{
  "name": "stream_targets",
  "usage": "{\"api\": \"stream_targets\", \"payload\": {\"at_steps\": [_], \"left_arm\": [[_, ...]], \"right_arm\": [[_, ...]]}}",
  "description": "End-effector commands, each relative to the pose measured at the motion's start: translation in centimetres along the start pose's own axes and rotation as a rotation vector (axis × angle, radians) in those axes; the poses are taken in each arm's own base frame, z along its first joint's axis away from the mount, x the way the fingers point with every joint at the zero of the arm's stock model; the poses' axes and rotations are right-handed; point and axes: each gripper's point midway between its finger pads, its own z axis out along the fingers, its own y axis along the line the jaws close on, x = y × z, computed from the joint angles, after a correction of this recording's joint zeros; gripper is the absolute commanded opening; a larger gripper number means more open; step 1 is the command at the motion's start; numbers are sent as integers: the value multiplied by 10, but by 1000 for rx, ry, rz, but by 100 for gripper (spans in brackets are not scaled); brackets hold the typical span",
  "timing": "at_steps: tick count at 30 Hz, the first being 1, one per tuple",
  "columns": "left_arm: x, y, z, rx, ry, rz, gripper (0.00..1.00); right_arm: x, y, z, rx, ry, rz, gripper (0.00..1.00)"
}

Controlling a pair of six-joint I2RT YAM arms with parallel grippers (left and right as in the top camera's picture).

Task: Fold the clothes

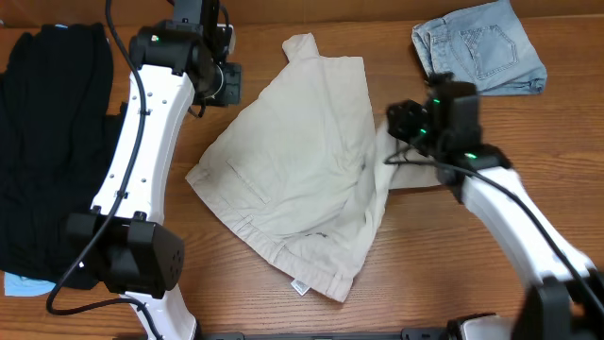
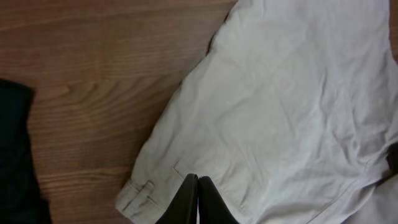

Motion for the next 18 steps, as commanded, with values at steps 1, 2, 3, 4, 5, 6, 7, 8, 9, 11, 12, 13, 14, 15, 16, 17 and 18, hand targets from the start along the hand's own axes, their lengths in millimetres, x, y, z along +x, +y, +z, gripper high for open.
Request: {"api": "stream_targets", "payload": {"at_steps": [1, 2, 3, 4, 5, 6, 7, 8, 9, 11, 12, 13, 14, 15, 16, 17, 18], "left_arm": [[12, -4, 14, 36, 50, 10, 4], [16, -6, 17, 54, 64, 8, 4], [20, -10, 20, 75, 78, 7, 4], [25, -14, 24, 100, 93, 5, 4], [28, -16, 27, 117, 105, 2, 4], [31, -18, 30, 131, 116, 1, 4], [34, -21, 33, 145, 125, 0, 4], [37, -22, 36, 155, 131, -2, 4], [38, -23, 40, 158, 134, -2, 4], [41, -23, 50, 159, 135, -1, 4], [43, -23, 55, 160, 135, -1, 6], [45, -23, 61, 163, 135, -2, 8], [49, -23, 68, 162, 140, -11, 10], [52, -23, 74, 165, 144, -19, 12], [56, -24, 82, 168, 153, -27, 15], [60, -25, 88, 179, 163, -29, 18], [65, -26, 95, 189, 173, -32, 24]], "right_arm": [[-10, 22, 13, -84, -42, -2, 18], [-15, 25, 15, -99, -64, -10, 19], [-21, 27, 16, -106, -90, -9, 21], [-25, 30, 16, -115, -109, -11, 24], [-30, 30, 15, -120, -127, -13, 27], [-35, 30, 13, -122, -138, -12, 30], [-40, 29, 12, -118, -145, -9, 33], [-43, 28, 10, -117, -146, -11, 36], [-46, 27, 9, -117, -145, -18, 39], [-50, 23, 6, -106, -134, -15, 45], [-50, 24, 5, -109, -119, -42, 50], [-47, 25, 5, -108, -96, -78, 56], [-44, 24, 5, -95, -72, -106, 62], [-39, 22, 4, -76, -46, -133, 67], [-34, 19, 4, -56, -17, -156, 75], [-30, 15, 3, -38, 7, -169, 82], [-24, 11, 2, -18, 39, -190, 88]]}}
